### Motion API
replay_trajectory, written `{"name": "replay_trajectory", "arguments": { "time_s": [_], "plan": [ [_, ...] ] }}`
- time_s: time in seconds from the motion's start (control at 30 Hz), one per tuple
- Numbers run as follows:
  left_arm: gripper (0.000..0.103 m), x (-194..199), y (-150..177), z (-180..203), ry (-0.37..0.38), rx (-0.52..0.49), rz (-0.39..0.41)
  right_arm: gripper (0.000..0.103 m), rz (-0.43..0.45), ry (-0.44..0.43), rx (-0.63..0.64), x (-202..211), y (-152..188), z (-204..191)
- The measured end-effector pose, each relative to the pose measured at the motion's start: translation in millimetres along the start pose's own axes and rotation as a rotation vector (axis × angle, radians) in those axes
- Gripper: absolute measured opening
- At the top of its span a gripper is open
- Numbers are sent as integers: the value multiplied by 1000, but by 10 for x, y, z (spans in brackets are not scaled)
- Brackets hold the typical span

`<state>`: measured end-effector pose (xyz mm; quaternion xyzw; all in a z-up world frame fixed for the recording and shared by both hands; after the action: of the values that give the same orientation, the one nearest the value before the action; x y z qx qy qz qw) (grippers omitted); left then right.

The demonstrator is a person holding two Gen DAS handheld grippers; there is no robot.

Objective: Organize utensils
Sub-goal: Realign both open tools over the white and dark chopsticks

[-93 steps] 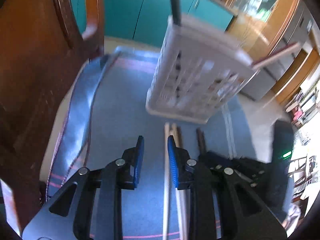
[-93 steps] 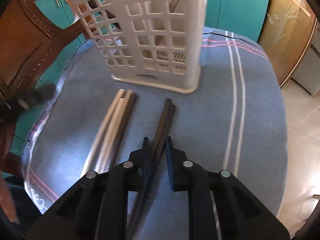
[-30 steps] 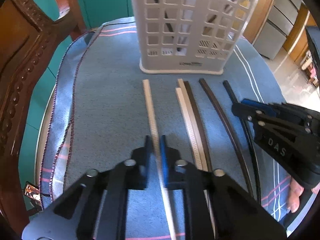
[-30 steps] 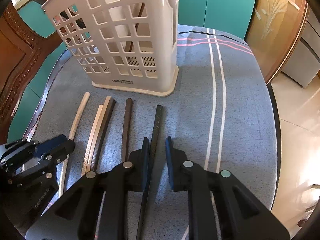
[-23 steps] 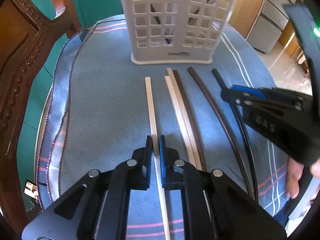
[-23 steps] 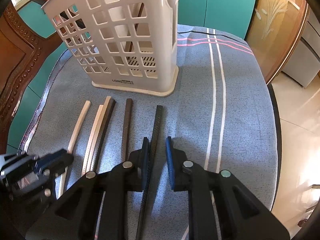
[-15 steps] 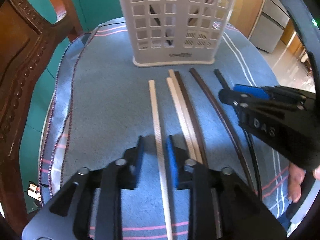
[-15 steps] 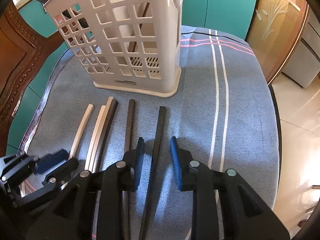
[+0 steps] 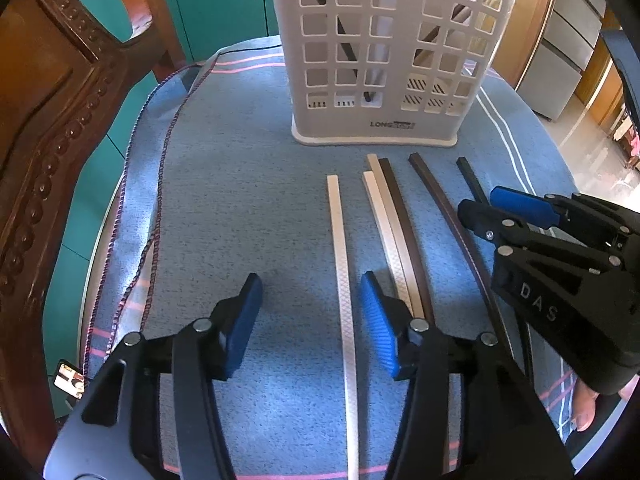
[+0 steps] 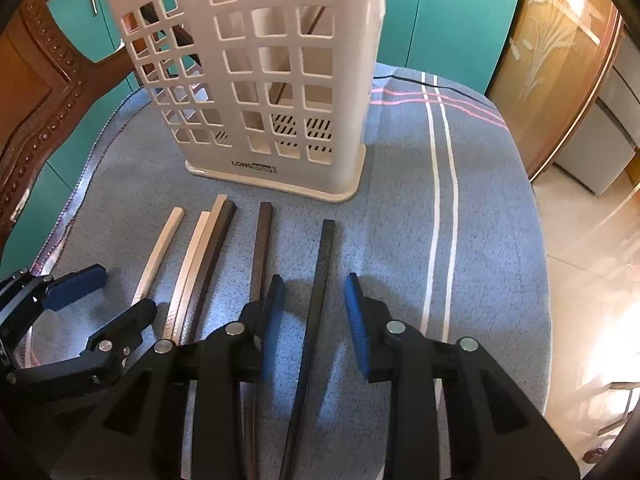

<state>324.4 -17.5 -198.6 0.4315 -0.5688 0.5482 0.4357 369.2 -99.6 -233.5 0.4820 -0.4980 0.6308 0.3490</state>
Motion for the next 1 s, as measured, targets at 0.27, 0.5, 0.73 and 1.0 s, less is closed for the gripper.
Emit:
{"name": "replay_trajectory", "arguments": {
  "time_s": [0.27, 0.5, 0.73, 1.0],
  "plan": [
    [64, -32, -26, -73, -12, 19, 5, 33, 12, 3, -8, 48, 73, -32],
    [68, -52, -56, -96, -25, 24, 8, 38, 11, 1, -9, 49, 89, -16],
    [69, -53, -59, -101, -28, 27, 9, 43, 10, 7, -19, 36, 82, 86],
    [75, -118, -163, -165, -18, 56, 18, 43, 27, 11, -24, 34, 63, 112]
  ]
}}
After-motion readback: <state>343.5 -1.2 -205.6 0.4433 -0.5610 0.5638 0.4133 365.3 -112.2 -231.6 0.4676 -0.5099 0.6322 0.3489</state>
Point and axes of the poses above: each gripper's, at about its wrist camera, not at the fingertips, and x roughly against the way its jaws point, z to its right, y to its underside, the point moved 7 cm from there along -x, roughly the way its jaws point, and after that the axes turned 14 degrees about -z, right-handed, at the moved point
